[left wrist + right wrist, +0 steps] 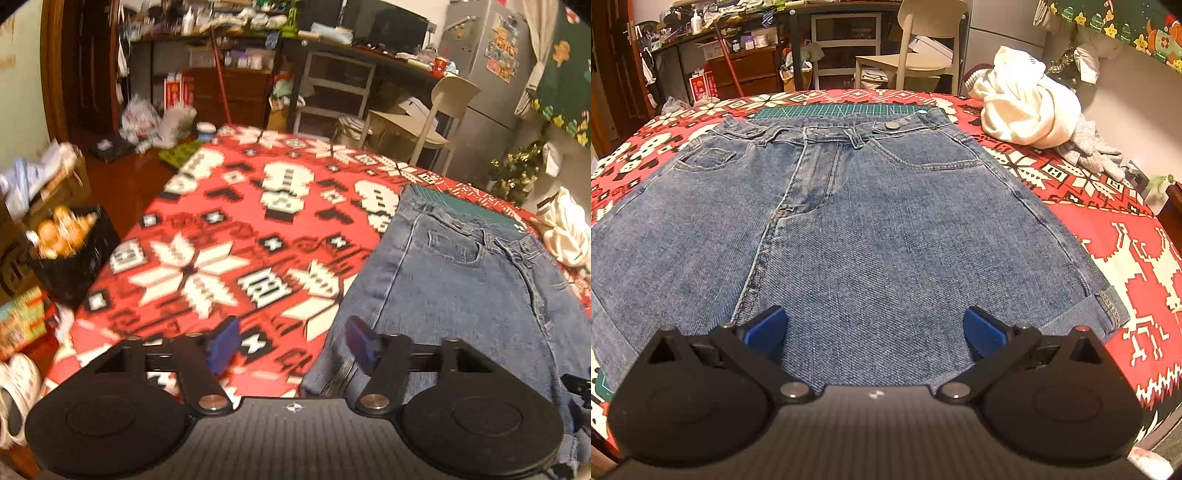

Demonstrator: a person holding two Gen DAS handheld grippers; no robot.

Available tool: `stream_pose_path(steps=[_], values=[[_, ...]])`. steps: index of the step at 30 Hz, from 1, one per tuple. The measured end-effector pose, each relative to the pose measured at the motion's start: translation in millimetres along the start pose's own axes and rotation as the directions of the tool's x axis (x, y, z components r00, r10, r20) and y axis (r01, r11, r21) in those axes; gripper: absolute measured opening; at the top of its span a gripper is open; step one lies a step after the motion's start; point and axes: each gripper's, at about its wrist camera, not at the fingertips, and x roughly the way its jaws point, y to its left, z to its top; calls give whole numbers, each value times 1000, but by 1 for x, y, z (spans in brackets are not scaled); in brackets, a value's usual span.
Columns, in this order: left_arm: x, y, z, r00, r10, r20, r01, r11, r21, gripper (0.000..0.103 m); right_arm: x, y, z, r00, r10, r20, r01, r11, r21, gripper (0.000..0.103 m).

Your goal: Fold clothes

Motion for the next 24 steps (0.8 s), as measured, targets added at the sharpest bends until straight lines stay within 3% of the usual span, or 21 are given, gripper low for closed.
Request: stream_pose_path(steps=[3, 8, 12, 20, 24], values=[[4, 13, -4, 996, -80, -31, 77, 993, -91, 53, 0, 0, 0, 1000, 0, 0, 0, 1000, 0, 102], [11, 26, -6, 976, -211, -43, 196, 953, -233, 52, 0, 0, 1, 1000, -1, 1, 1, 1000, 0, 102], [16, 39, -7, 948, -315, -53, 273, 885, -377, 52, 0, 0, 1, 1000, -2, 1, 2, 1000, 1, 102], [11, 51, -19, 920, -388, -60, 303, 800, -518, 50, 0, 0, 0, 1000, -2, 1, 2, 1000, 1, 102], [17, 61, -27, 885, -464, -48, 341, 713, -612, 50, 1, 0, 0, 1000, -2, 1, 2, 1000, 0, 102]])
